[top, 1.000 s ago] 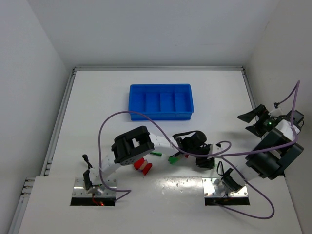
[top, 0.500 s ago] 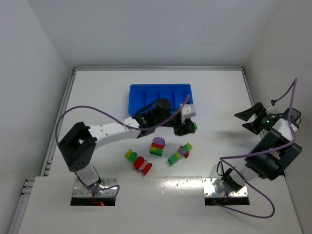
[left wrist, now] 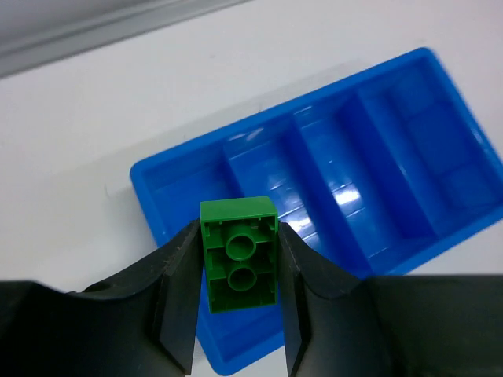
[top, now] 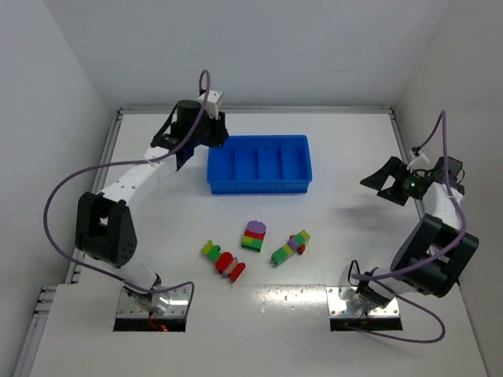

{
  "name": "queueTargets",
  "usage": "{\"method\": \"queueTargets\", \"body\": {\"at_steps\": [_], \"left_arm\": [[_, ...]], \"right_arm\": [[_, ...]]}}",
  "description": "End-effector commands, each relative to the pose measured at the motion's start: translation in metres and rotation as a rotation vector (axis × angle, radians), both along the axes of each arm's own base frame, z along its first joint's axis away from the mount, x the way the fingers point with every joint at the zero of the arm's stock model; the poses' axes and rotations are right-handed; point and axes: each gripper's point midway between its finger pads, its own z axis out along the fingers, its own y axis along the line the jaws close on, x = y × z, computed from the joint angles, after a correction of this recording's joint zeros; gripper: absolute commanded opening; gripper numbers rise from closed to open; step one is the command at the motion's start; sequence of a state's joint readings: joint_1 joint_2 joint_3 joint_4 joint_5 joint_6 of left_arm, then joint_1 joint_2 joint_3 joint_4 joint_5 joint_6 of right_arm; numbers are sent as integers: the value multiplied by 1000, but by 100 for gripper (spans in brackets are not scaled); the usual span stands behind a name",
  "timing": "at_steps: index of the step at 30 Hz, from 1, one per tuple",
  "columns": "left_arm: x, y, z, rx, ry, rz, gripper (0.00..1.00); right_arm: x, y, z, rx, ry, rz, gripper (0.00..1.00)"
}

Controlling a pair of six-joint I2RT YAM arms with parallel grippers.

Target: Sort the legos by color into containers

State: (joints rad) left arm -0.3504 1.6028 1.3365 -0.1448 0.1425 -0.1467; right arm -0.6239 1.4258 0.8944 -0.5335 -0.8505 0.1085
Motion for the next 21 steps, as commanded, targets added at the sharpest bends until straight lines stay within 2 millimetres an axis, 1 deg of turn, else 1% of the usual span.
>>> {"method": "queueTargets", "body": {"at_steps": [1,3,4,5,6,7,8,10,11,12,13,14,15,16,17,18,19,21], "left_arm": [[6,18,-19,20,91,112,30],[8,17,-30,30,114,112,29],[9,17,-40,37,132,113,28],[11,14,-41,34,136,103,28],[12,14,-46,40,153,103,26],[18,17,-44,38,149,112,26],[19,15,-58,47,183,105,26],[24,17,-66,54,202,114,26],[26,17,-80,64,229,114,26],[28,16,-81,67,235,114,26],[29,16,-88,72,248,114,26],[36,19,-85,67,240,123,26],[38,18,-98,79,269,123,26],[40,17,-101,74,277,128,26],[46,15,-100,71,272,128,26],[46,15,-105,77,286,128,26],[49,16,-116,89,302,136,26],[53,17,-120,98,309,146,26]], "right_arm": [[15,-7,22,-101,-77,21,99],[16,-5,24,-119,-88,26,99],[17,-2,24,-118,-88,38,99],[17,-3,23,-125,-84,34,99],[18,-4,24,-130,-91,33,99],[18,-4,24,-130,-92,33,99],[19,-1,24,-129,-92,42,99],[19,-1,24,-129,-92,42,99],[19,-1,24,-129,-92,42,99],[19,-2,23,-136,-88,38,99],[19,-2,23,-136,-88,38,99],[19,-2,23,-136,-88,38,99],[21,-3,26,-141,-95,37,99],[21,-3,23,-136,-88,38,99],[21,-3,23,-136,-88,38,99],[21,-3,23,-136,-88,38,99],[21,-3,23,-136,-88,38,99],[21,-3,23,-136,-88,38,99]]}}
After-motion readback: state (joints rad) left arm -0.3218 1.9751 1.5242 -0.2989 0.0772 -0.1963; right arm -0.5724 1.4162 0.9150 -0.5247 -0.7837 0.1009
